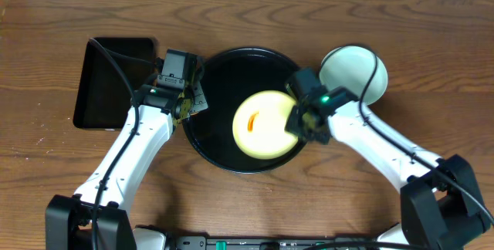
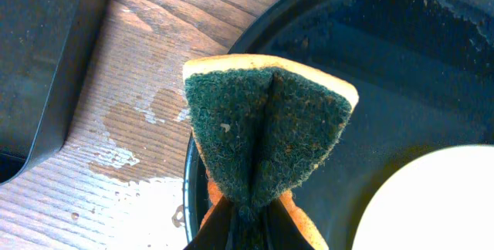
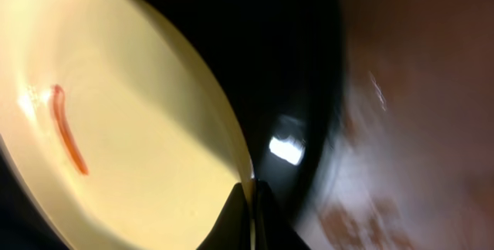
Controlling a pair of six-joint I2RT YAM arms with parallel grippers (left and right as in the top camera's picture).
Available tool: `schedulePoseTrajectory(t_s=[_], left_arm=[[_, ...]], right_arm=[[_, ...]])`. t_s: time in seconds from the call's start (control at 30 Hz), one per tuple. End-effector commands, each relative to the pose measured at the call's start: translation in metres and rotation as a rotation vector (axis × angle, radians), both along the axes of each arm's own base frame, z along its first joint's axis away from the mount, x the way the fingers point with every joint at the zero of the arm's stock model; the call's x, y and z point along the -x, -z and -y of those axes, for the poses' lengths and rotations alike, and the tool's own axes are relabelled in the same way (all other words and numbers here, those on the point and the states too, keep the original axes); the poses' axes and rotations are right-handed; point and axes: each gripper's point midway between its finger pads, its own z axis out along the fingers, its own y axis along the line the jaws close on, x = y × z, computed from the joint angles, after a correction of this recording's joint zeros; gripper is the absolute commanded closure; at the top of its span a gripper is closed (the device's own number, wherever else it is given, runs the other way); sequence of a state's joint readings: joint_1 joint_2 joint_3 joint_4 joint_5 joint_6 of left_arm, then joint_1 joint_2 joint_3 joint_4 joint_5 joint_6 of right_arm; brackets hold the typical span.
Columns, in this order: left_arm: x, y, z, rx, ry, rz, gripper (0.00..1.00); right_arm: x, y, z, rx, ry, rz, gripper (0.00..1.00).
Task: Clean dirty plates on tray and stack at the side
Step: 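Grasp the yellow plate rim and slide it to the tray center, then lower the sponge in the left gripper onto the yellow plate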
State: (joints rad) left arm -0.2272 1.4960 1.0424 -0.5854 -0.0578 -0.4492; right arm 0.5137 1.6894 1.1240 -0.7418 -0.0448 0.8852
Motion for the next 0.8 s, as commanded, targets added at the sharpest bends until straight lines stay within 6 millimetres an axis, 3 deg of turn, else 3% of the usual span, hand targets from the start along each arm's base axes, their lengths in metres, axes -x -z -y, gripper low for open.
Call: schedulePoseTrajectory(t_s=[0.0,0.17,0.3,0.57,0.77], left_arm=[[0.002,0.003,0.0,0.001,-0.008,-0.008,0.92],[0.001,0.003,0.0,0.001,-0.008,-0.008,0.91],[0.001,0.003,0.0,0.001,-0.008,-0.008,0.92],[0.001,0.003,0.0,0.001,-0.008,-0.007,0.92],[0.001,0.003,0.0,0.001,-0.008,-0.007,0.91]], right_arm=[[-0.044,-0.025,0.003,-0.013,-0.09,0.174,0.99],[-0.086,-0.045,-0.005,-0.05,-0.14,0.363,0.99],[-0.095,-0.05,-0.014,-0.058,-0.18,0.419,0.99],[-0.095,-0.007,-0.029,-0.049,-0.235,0.356,0.99],[-0.088,0.005,-0.065,-0.258,-0.381,0.315,0.99]])
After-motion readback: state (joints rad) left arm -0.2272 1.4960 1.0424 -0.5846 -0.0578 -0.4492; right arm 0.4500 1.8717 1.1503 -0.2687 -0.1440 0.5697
